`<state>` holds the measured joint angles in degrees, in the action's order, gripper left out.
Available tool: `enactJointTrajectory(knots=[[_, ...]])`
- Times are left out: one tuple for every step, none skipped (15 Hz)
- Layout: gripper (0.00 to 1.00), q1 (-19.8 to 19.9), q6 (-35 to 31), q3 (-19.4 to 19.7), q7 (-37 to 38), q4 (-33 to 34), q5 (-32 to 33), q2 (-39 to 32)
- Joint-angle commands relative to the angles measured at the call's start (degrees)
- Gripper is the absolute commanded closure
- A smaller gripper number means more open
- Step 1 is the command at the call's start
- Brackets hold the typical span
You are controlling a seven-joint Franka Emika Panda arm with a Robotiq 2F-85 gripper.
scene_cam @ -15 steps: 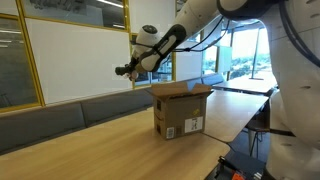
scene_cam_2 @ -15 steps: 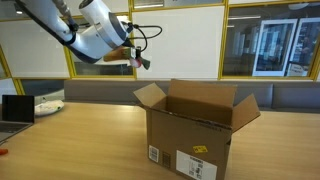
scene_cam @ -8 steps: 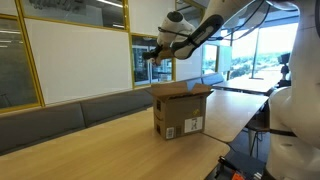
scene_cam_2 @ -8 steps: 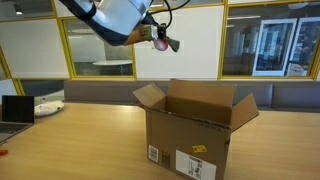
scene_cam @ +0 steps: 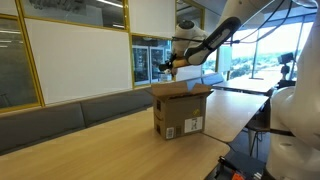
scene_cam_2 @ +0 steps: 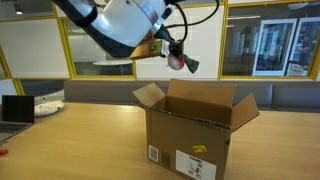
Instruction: Put the objects on the left inside the box
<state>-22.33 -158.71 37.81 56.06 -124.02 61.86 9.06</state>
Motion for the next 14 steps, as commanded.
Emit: enactJointTrajectory(knots=[[0.87, -0.3, -1.0, 1.3, -1.2, -3.5, -3.9, -0.4], [0.87, -0.5, -1.4, 1.7, -1.4, -4.2, -5.1, -1.3], [0.88, -0.6, -1.8, 2.1, -2.1, -4.9, -7.0, -2.2], [0.88, -0.8, -2.3, 2.5, -3.1, -5.6, -9.4, -3.1], [0.88, 10.0, -4.1, -7.6, -6.1, -6.5, -14.6, -5.2], [0.88, 11.2, -4.5, -8.9, -7.9, -7.0, -18.2, -6.3], [0.87, 14.1, -4.7, -11.8, -10.3, -7.3, -21.9, -7.5], [0.88, 16.8, -4.8, -14.7, -12.7, -7.3, -25.8, -9.0], [0.88, 18.8, -4.5, -16.9, -14.8, -7.1, -29.0, -10.1], [0.88, 20.5, -4.1, -18.7, -16.6, -6.8, -31.8, -11.4], [0.88, 21.8, -3.5, -20.3, -18.4, -6.3, -34.5, -12.7], [0.87, 22.8, -3.0, -21.4, -19.6, -5.8, -36.6, -13.8], [0.66, 23.6, -2.4, -22.3, -20.9, -5.3, -39.0, -14.8], [0.53, 24.2, -1.9, -22.9, -21.9, -4.8, -40.7, -15.5]])
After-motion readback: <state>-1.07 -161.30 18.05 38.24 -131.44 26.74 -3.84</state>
